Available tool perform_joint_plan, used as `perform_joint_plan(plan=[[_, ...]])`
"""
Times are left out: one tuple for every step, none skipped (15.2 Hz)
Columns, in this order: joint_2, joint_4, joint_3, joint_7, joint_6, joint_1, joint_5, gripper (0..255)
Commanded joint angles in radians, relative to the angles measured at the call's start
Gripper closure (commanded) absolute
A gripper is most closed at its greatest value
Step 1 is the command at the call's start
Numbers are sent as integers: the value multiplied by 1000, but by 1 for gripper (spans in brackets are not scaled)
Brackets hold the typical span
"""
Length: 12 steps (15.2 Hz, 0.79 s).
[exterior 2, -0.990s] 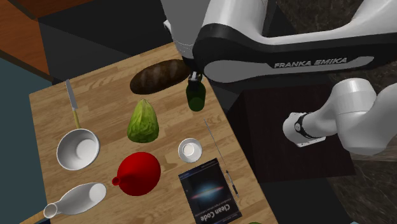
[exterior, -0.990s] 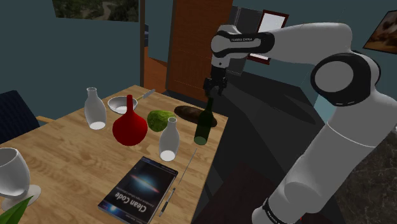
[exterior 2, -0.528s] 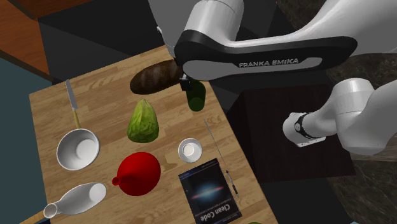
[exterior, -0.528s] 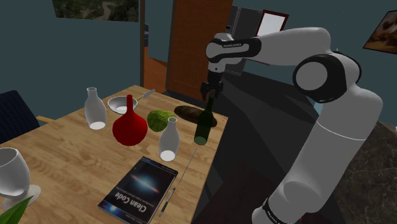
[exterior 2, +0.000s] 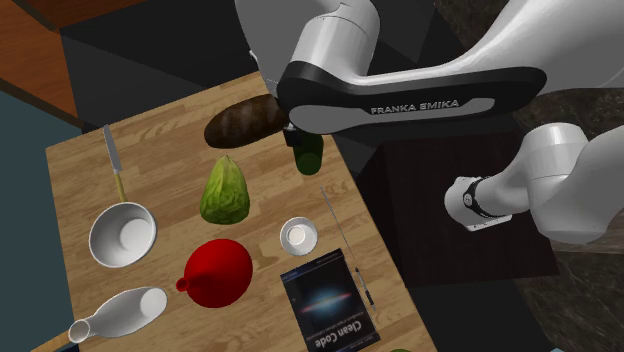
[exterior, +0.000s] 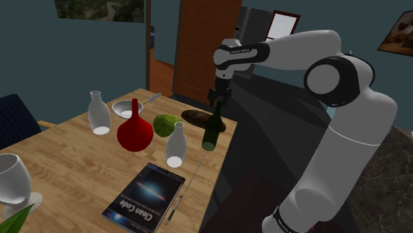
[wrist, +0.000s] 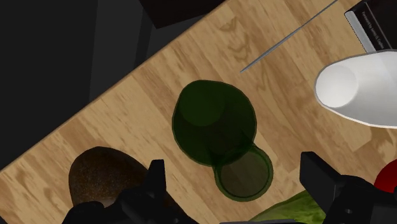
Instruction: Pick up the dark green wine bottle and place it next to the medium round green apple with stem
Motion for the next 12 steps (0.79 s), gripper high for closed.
perform_joint_plan(plan=[[0,0,0,0,0,0,0,0],[0,0,0,0,0,0,0,0],[0,0,0,0,0,0,0,0],[0,0,0,0,0,0,0,255],[0,0,0,0,0,0,0,255],[0,0,0,0,0,0,0,255],[0,0,0,0,0,0,0,255],[0,0,0,0,0,0,0,255],[0,0,0,0,0,0,0,255],[0,0,0,0,0,0,0,255],[0,0,0,0,0,0,0,255],[0,0,0,0,0,0,0,255]])
